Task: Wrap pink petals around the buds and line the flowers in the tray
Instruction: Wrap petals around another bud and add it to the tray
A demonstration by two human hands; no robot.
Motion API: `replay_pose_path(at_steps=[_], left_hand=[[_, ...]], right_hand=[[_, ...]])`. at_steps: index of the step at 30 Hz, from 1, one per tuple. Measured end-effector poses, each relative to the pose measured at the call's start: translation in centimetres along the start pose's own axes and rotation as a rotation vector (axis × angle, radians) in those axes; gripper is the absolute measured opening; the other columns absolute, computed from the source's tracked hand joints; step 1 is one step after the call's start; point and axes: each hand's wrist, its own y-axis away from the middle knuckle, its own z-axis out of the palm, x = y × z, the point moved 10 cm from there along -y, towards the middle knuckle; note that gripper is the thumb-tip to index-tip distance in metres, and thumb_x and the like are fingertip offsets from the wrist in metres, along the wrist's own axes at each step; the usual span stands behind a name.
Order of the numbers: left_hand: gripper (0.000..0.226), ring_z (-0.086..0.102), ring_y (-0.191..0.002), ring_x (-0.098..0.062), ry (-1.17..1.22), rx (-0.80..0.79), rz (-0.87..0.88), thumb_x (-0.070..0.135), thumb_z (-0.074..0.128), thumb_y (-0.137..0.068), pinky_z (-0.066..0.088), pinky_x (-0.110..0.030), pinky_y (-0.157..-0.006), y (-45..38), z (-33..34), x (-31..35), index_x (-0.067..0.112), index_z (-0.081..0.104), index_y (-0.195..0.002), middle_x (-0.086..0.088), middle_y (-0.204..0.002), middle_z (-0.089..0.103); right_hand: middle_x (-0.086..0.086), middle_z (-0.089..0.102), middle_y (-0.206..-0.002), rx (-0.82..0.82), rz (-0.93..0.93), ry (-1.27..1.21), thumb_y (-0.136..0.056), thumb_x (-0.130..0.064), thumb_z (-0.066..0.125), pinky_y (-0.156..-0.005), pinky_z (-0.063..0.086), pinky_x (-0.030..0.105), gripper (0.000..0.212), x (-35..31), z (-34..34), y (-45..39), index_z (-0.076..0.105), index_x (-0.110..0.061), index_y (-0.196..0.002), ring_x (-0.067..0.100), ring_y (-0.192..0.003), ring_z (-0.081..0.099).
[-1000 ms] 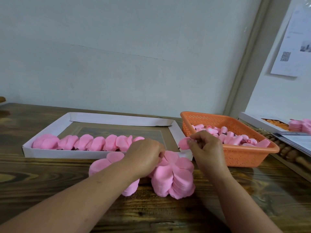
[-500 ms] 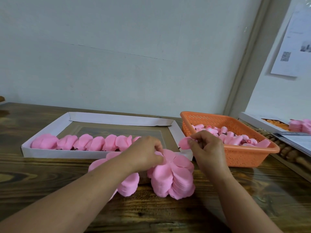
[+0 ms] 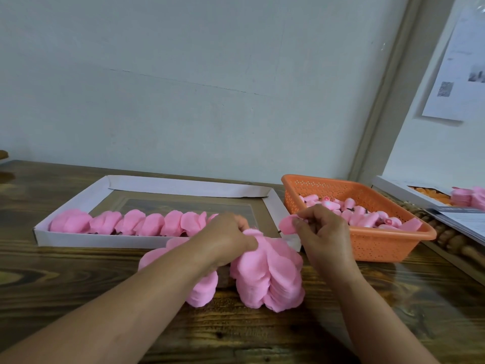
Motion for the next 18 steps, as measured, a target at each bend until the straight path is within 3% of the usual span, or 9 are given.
replay_pose_path(at_steps=[3, 6, 8, 14, 18], left_hand=[[0.009, 0.051, -0.070, -0.020, 0.356, 0.059, -0.077, 0.006, 0.057, -0.084, 0.040, -0.027, -0.068, 0.1, -0.3, -0.7, 0.012, 0.057, -0.077, -0.006, -0.075, 0.056], [0.012, 0.055, -0.079, -0.026, 0.791, -0.026, -0.185, -0.001, 0.050, -0.087, 0.047, -0.035, -0.075, 0.3, 1.3, -1.5, 0.008, 0.058, -0.082, -0.014, -0.083, 0.059], [0.013, 0.059, -0.083, -0.027, 0.983, -0.087, -0.213, -0.001, 0.047, -0.090, 0.053, -0.036, -0.071, 0.4, 2.0, -1.4, 0.006, 0.058, -0.087, -0.016, -0.088, 0.062], [0.031, 0.069, -0.059, -0.026, 1.213, -0.108, -0.153, -0.011, 0.031, -0.091, 0.058, -0.037, -0.050, 0.5, 1.8, -1.2, 0.004, 0.047, -0.070, -0.017, -0.073, 0.069], [0.031, 0.071, -0.070, -0.025, 1.241, -0.131, -0.107, -0.002, 0.033, -0.098, 0.058, -0.033, -0.055, 0.5, 1.7, -1.1, -0.003, 0.064, -0.101, -0.019, -0.086, 0.072]], right_hand=[[-0.002, 0.058, -0.062, 0.001, -0.002, 0.010, -0.084, -0.004, 0.065, -0.045, 0.037, 0.013, 0.030, 0.0, 0.0, 0.0, 0.058, -0.031, -0.071, 0.004, -0.049, 0.047], [-0.004, 0.057, -0.059, -0.002, 0.006, -0.007, -0.084, -0.003, 0.064, -0.043, 0.036, 0.012, 0.032, 0.0, 0.0, 0.1, 0.058, -0.031, -0.070, 0.001, -0.048, 0.048], [-0.003, 0.056, -0.058, -0.004, 0.006, -0.013, -0.084, -0.002, 0.063, -0.043, 0.035, 0.012, 0.032, 0.0, 0.0, 0.1, 0.058, -0.031, -0.070, 0.002, -0.047, 0.047], [-0.001, 0.055, -0.057, 0.008, 0.018, -0.039, -0.085, -0.003, 0.063, -0.041, 0.034, 0.013, 0.029, -0.1, -0.2, 0.1, 0.059, -0.029, -0.073, 0.003, -0.045, 0.044], [0.003, 0.056, -0.058, 0.016, 0.015, -0.037, -0.085, -0.002, 0.063, -0.041, 0.034, 0.016, 0.030, -0.2, -0.3, 0.2, 0.058, -0.029, -0.072, 0.004, -0.046, 0.044]])
